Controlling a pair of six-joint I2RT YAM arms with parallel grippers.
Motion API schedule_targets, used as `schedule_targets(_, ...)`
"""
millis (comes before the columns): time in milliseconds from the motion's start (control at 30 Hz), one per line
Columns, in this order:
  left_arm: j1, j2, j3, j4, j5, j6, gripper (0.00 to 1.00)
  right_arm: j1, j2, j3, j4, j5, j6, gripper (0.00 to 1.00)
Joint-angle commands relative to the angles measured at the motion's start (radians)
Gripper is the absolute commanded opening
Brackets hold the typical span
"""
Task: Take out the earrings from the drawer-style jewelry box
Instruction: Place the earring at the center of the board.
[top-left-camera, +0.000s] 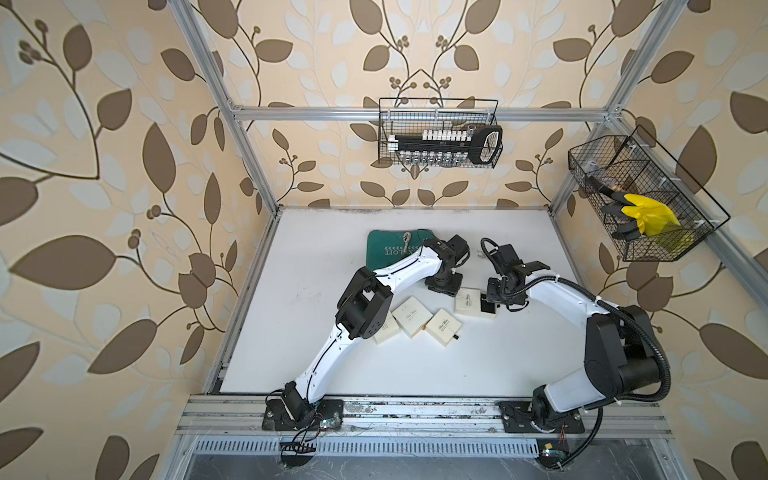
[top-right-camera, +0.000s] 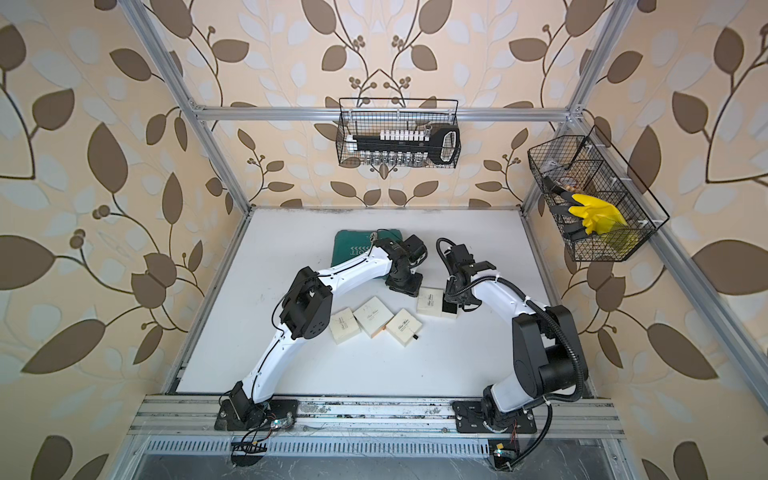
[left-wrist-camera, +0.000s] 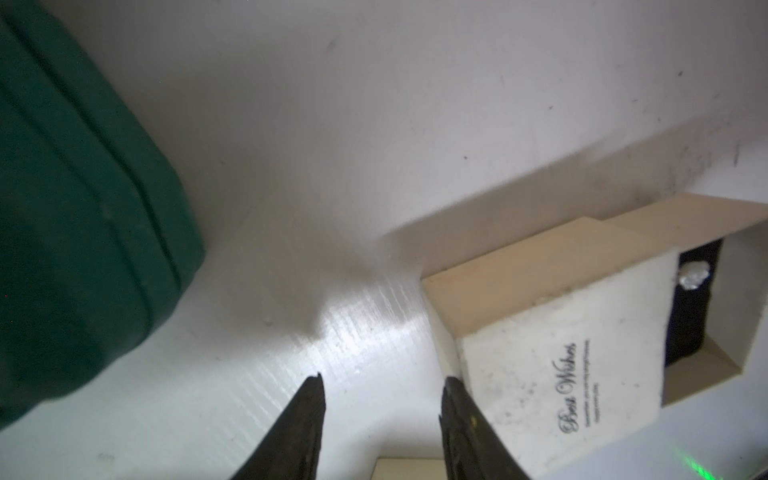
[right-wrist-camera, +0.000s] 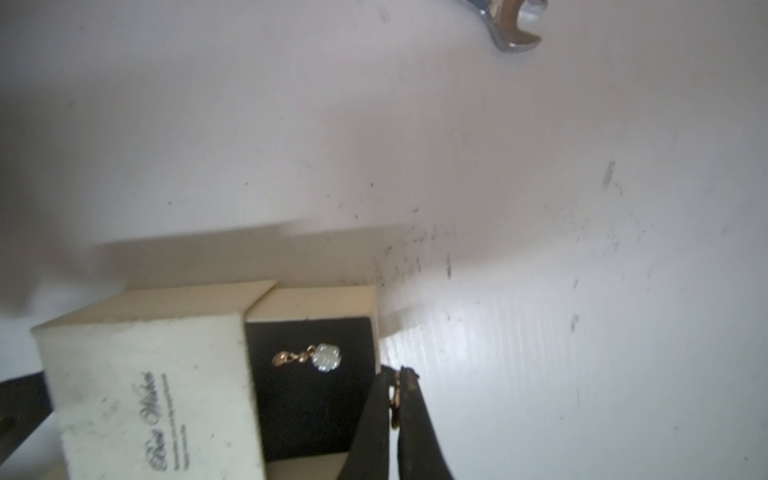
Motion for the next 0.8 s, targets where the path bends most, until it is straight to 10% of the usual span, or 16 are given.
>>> schedule_targets(0, 0.000, -0.067, 0.000, -0.016, 0.015, 0.017, 0.48, -0.017, 0.070, 0.048, -0.022, 0.078, -0.029, 0.07)
schedule_targets(333, 0.000, -0.067, -0.004, -0.017, 0.019, 0.022, 0.48, -0.023, 0.268, 0.146, -0.040, 0.120, -0.048, 0.11)
schedule_targets(767, 0.000, -0.064, -0.003, -0.014, 0.028, 0.022, 0.48, -0.026, 0.093, 0.080, -0.005, 0.017, -0.038, 0.21)
